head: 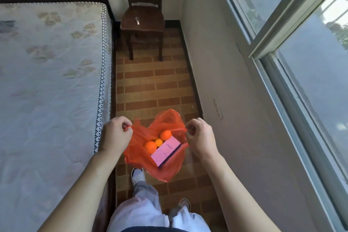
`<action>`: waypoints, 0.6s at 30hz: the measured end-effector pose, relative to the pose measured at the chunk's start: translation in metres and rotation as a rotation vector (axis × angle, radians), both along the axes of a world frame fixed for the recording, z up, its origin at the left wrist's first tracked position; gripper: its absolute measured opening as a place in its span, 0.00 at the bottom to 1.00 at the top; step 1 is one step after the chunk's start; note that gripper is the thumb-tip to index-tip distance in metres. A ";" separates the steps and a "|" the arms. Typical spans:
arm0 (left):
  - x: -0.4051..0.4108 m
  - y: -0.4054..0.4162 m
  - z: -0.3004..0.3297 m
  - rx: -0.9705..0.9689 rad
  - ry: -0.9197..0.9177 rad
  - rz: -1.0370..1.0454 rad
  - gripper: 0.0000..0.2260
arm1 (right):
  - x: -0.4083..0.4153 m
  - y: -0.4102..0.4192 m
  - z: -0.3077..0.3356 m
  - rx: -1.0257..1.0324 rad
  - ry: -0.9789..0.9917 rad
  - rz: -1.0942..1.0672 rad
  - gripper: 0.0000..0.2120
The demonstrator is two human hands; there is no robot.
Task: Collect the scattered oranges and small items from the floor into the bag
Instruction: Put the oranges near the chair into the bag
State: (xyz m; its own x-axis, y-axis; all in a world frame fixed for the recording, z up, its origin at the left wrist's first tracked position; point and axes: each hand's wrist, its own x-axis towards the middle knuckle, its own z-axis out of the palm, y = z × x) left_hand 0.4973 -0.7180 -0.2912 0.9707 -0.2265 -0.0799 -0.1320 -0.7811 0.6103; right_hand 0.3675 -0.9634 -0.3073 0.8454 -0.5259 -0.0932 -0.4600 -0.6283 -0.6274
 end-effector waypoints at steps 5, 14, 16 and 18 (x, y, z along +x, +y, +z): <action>0.051 0.022 -0.017 0.013 0.058 -0.043 0.08 | 0.044 0.019 -0.011 0.006 0.031 -0.024 0.07; 0.111 0.031 -0.052 0.044 0.131 -0.103 0.08 | 0.089 0.031 -0.035 0.006 0.109 -0.078 0.08; 0.119 0.028 -0.060 0.041 0.128 -0.111 0.08 | 0.099 0.029 -0.043 0.022 0.113 -0.083 0.09; 0.125 0.025 -0.068 0.041 0.125 -0.113 0.08 | 0.108 0.026 -0.052 0.026 0.103 -0.077 0.10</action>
